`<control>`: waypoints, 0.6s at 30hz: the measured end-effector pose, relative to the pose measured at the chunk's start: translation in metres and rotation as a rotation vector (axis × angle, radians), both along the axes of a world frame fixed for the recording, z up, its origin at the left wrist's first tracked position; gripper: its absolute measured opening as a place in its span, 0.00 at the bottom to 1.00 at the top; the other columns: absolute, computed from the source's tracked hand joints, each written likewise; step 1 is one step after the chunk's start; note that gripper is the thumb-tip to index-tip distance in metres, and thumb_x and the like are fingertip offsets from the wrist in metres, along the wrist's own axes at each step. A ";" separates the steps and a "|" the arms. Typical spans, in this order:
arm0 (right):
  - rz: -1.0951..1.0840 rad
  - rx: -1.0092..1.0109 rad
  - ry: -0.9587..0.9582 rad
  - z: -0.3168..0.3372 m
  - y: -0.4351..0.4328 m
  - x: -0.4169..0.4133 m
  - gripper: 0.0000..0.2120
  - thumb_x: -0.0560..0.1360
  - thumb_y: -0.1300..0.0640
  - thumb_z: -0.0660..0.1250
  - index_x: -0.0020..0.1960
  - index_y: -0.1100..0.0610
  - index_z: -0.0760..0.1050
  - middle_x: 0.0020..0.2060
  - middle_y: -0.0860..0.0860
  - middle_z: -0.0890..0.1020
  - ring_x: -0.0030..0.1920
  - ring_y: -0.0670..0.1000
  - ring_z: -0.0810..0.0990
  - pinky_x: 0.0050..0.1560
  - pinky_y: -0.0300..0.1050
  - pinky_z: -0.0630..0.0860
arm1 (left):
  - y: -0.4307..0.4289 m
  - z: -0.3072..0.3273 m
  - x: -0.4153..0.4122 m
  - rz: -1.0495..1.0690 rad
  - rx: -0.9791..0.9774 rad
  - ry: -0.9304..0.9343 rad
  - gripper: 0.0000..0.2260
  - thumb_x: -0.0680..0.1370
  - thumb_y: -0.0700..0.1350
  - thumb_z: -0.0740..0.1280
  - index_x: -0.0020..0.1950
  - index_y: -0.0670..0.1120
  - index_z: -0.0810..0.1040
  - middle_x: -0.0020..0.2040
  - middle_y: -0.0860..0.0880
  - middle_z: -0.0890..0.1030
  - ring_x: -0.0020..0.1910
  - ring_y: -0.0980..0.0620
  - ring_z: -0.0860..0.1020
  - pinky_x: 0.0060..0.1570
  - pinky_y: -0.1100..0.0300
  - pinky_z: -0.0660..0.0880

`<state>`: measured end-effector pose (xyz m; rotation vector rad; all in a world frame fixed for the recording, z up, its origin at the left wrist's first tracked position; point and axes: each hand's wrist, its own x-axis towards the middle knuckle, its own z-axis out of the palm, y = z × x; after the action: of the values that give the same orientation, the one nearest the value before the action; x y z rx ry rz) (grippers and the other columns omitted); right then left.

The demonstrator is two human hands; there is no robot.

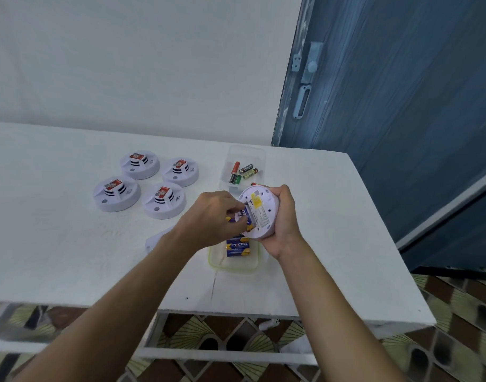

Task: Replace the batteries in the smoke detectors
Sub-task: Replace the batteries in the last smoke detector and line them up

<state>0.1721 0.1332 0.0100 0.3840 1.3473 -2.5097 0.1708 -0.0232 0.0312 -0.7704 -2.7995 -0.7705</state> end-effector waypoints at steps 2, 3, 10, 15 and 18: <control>-0.006 -0.005 0.003 0.000 0.001 -0.002 0.15 0.74 0.46 0.57 0.46 0.53 0.78 0.39 0.53 0.79 0.38 0.52 0.77 0.40 0.44 0.71 | -0.001 0.000 0.000 -0.009 0.059 -0.057 0.16 0.72 0.56 0.71 0.52 0.46 0.85 0.45 0.49 0.83 0.41 0.53 0.80 0.41 0.64 0.76; -0.011 -0.002 0.008 -0.001 0.002 -0.003 0.15 0.74 0.46 0.57 0.48 0.53 0.78 0.39 0.53 0.80 0.39 0.53 0.78 0.40 0.44 0.72 | -0.001 0.000 -0.001 0.004 0.087 -0.089 0.18 0.71 0.55 0.74 0.56 0.46 0.84 0.49 0.51 0.82 0.44 0.55 0.79 0.42 0.70 0.74; -0.029 0.052 -0.001 -0.007 0.004 -0.004 0.16 0.75 0.44 0.57 0.53 0.51 0.78 0.43 0.53 0.81 0.45 0.54 0.78 0.43 0.47 0.73 | -0.001 0.000 -0.003 0.029 0.073 -0.159 0.19 0.69 0.50 0.76 0.59 0.47 0.81 0.53 0.51 0.82 0.46 0.57 0.78 0.46 0.69 0.74; -0.032 0.069 0.028 -0.007 0.001 -0.005 0.17 0.75 0.44 0.57 0.52 0.51 0.79 0.45 0.54 0.82 0.48 0.56 0.78 0.46 0.49 0.73 | 0.001 0.002 -0.002 0.032 0.057 -0.122 0.22 0.67 0.51 0.77 0.58 0.46 0.79 0.52 0.51 0.80 0.44 0.56 0.78 0.38 0.75 0.69; -0.023 0.044 0.040 -0.005 0.001 -0.005 0.16 0.76 0.45 0.56 0.49 0.52 0.80 0.43 0.54 0.81 0.46 0.55 0.78 0.47 0.50 0.73 | 0.003 0.005 -0.001 0.031 0.108 -0.106 0.26 0.66 0.51 0.78 0.62 0.46 0.76 0.55 0.51 0.77 0.43 0.56 0.80 0.38 0.77 0.70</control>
<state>0.1676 0.1344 0.0054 0.3623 1.4236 -2.5229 0.1697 -0.0202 0.0363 -0.6858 -2.8264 -0.9749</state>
